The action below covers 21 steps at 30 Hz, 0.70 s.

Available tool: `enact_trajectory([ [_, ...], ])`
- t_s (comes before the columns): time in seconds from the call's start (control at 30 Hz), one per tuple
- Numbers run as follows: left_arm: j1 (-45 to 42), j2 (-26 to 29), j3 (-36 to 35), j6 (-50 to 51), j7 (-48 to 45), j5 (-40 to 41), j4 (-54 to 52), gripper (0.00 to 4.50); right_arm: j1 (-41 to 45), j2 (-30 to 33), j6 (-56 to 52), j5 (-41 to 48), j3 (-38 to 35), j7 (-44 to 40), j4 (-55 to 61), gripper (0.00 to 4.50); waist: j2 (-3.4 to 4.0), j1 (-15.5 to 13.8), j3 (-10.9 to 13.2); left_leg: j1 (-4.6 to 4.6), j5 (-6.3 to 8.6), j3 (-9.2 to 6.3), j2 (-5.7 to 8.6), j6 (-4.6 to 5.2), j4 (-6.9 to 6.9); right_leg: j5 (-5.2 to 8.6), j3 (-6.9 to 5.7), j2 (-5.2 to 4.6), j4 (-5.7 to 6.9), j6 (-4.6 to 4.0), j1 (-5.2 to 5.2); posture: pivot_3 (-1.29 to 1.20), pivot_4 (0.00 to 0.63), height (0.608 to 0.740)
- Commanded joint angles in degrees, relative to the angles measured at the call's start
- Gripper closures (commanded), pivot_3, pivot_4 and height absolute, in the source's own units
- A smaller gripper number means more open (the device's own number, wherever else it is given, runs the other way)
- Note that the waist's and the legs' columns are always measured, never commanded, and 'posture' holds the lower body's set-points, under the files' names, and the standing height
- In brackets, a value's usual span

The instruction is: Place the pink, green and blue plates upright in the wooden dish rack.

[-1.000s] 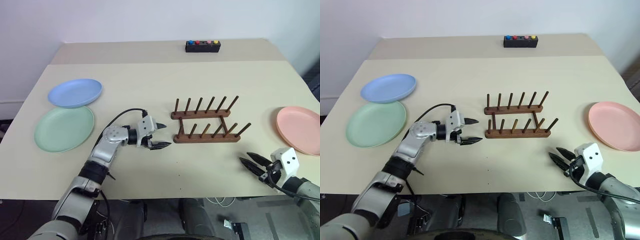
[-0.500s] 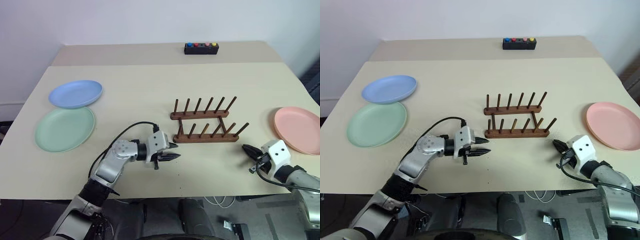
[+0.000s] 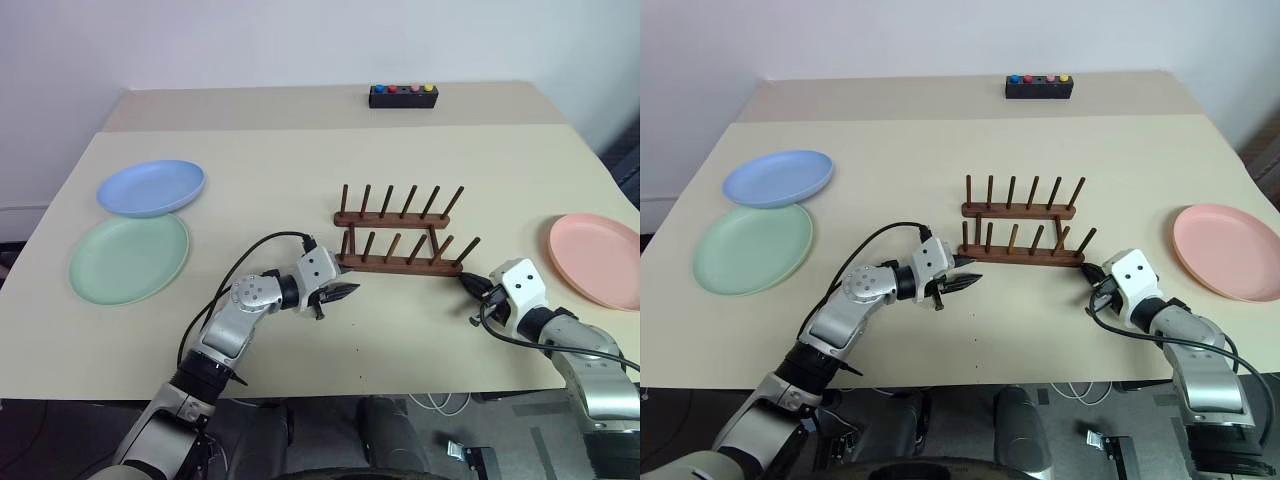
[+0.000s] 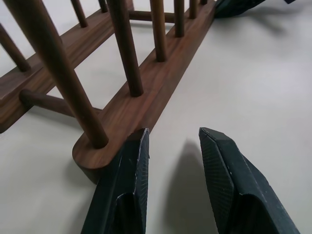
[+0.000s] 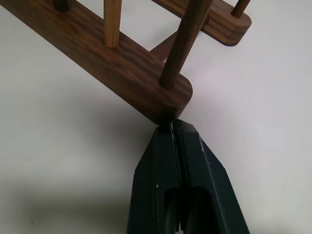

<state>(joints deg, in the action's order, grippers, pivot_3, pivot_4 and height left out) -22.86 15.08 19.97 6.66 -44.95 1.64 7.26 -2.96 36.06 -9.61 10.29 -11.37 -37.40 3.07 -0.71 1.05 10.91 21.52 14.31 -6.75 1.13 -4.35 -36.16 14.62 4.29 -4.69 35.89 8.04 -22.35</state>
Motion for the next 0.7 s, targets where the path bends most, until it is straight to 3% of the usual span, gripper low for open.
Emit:
enact_trajectory([
  [0.03, -0.14, 0.2, -0.7, -1.09, 0.15, 0.08, -1.57, 2.86, 0.06, 0.41, -0.48, 0.18, 0.34, -0.48, 1.87, 4.5, 0.0, 0.01, 0.0, 0.0, 0.0, 0.0, 0.0, 0.0, 0.0, 0.0, 0.0, 0.0, 0.0, 0.0, 0.0, 0.0, 0.15, 0.74],
  [0.33, 0.11, 0.78, -0.6, -0.46, -0.26, 0.44, -2.33, 2.86, -6.24, 3.51, -4.75, 5.82, -1.51, -6.82, 10.14, 4.5, -0.01, -0.17, 0.02, 0.05, 0.01, -0.01, 0.01, 0.02, 0.0, 0.03, 0.0, 0.0, -0.04, 0.04, -0.01, 0.0, 0.15, 0.74],
  [0.7, -0.99, 0.14, -0.7, -1.21, 0.77, -0.32, -0.95, 2.86, 4.2, -0.29, -2.2, -0.57, 4.42, -1.05, 0.49, 4.5, -0.01, -0.24, 0.03, 0.1, 0.01, 0.0, 0.01, 0.02, 0.03, 0.01, -0.01, -0.01, -0.09, 0.05, -0.06, 0.0, 0.15, 0.74],
])
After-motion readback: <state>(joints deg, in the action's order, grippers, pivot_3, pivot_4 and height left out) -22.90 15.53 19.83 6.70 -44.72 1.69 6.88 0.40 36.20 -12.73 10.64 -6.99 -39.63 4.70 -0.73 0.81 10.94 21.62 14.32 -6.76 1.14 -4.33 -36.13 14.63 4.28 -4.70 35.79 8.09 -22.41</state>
